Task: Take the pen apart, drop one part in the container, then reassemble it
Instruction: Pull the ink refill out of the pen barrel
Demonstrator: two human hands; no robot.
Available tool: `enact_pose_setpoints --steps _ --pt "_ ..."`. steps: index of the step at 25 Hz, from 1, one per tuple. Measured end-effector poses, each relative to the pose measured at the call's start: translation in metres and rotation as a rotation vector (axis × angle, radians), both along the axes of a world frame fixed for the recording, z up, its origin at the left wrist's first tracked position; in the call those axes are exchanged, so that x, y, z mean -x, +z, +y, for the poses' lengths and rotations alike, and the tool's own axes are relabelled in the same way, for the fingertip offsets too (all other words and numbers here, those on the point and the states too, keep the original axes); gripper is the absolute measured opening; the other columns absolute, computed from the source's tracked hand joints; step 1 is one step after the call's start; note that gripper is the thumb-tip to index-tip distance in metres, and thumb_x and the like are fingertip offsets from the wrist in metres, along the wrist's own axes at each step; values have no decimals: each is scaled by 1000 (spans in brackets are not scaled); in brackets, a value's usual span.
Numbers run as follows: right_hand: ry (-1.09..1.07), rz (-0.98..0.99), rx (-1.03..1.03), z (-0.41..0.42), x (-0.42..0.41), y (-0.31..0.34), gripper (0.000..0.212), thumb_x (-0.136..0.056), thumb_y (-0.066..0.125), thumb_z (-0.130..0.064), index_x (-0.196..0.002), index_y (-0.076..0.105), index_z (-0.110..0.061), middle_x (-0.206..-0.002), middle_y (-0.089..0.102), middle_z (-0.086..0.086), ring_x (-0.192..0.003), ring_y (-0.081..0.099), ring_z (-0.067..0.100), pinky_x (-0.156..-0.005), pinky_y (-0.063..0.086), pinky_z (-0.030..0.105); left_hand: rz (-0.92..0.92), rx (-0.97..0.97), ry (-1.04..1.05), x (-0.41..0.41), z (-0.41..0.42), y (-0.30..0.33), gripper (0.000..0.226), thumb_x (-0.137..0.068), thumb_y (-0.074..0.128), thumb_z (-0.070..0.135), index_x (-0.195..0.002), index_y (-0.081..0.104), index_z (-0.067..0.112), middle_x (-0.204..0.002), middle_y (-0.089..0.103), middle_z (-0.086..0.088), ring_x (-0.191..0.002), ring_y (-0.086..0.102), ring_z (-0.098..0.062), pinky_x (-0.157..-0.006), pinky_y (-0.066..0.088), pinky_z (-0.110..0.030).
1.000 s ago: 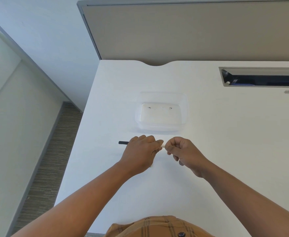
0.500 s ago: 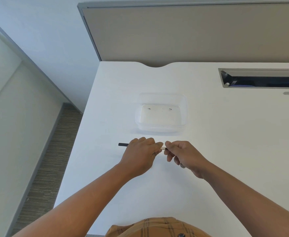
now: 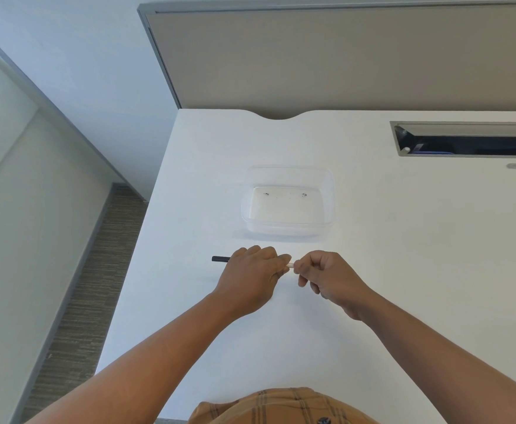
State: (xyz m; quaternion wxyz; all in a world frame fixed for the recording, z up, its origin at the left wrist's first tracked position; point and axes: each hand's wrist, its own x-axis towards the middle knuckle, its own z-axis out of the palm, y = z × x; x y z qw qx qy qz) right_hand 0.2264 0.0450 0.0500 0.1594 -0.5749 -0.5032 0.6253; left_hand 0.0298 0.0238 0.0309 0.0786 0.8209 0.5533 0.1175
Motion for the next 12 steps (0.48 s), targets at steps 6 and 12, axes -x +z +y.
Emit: enact_pose_setpoints --steps 6,12 --pt "11 0 95 1 0 1 46 -100 55 -48 -96 70 -6 -77 74 0 -54 46 14 -51 33 22 27 14 0 0 -2 0 31 -100 39 36 -112 66 27 -75 56 7 -66 50 -21 -59 39 -32" --pt "46 -7 9 0 -1 0 28 -100 61 -31 -90 69 -5 -74 72 0 -58 48 14 -50 38 14 20 8 -3 -1 -4 0 38 -99 33 38 -111 67 26 -74 57 7 -65 52 -22 -58 42 -32"
